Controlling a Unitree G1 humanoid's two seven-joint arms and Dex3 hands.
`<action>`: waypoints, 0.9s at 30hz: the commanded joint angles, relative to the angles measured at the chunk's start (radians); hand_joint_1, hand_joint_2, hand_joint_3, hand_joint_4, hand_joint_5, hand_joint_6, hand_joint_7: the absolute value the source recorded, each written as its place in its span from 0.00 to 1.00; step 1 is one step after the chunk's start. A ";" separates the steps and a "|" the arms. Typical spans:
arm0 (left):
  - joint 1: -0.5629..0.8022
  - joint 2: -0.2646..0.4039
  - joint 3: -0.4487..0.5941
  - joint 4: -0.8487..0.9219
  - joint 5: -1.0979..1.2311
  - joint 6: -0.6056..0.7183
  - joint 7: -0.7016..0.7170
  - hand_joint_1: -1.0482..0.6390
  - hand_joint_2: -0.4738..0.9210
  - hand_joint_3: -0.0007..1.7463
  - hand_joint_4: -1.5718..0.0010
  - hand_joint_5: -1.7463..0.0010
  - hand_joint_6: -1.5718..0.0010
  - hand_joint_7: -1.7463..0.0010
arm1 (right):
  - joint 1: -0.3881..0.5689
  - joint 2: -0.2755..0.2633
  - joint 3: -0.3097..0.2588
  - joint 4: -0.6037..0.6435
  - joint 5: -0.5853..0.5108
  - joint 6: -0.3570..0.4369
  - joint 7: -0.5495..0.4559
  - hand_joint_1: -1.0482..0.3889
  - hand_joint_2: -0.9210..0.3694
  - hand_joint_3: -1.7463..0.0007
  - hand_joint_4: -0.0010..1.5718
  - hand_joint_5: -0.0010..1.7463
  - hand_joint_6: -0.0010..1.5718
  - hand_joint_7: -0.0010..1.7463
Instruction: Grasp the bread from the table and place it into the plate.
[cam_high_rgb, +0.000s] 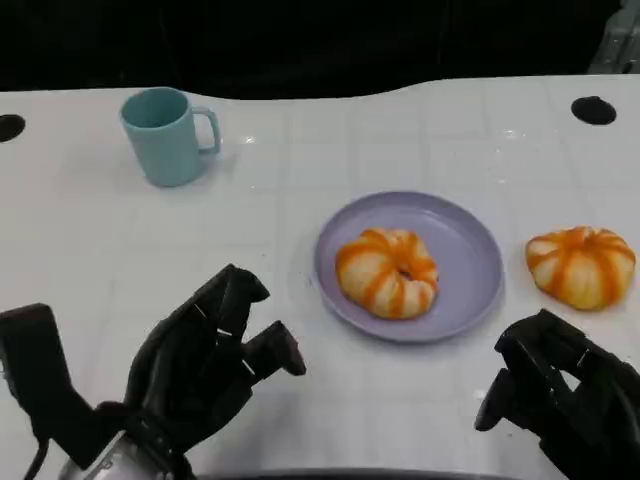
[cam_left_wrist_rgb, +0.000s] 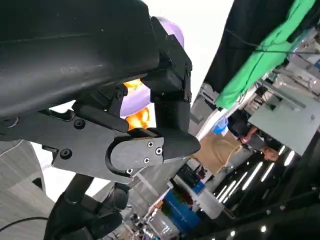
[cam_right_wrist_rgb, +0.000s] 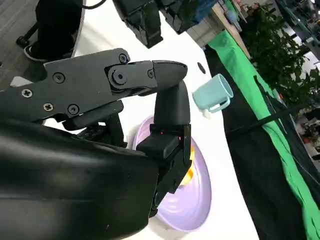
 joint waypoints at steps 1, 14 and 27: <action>0.096 0.011 -0.009 -0.034 0.041 -0.025 0.020 0.30 1.00 0.28 0.47 0.00 0.63 0.00 | 0.001 -0.010 -0.005 -0.017 0.003 0.002 -0.003 0.38 0.00 0.84 0.40 1.00 0.33 0.89; 0.117 0.009 -0.020 -0.011 0.098 -0.077 0.018 0.28 1.00 0.27 0.47 0.00 0.62 0.00 | 0.007 -0.010 -0.015 -0.025 0.006 0.000 -0.006 0.37 0.00 0.85 0.38 1.00 0.33 0.88; 0.098 0.011 -0.024 0.020 0.132 -0.107 0.004 0.28 1.00 0.26 0.47 0.00 0.62 0.00 | 0.010 -0.009 -0.022 -0.005 0.008 -0.026 0.017 0.37 0.00 0.85 0.39 1.00 0.33 0.89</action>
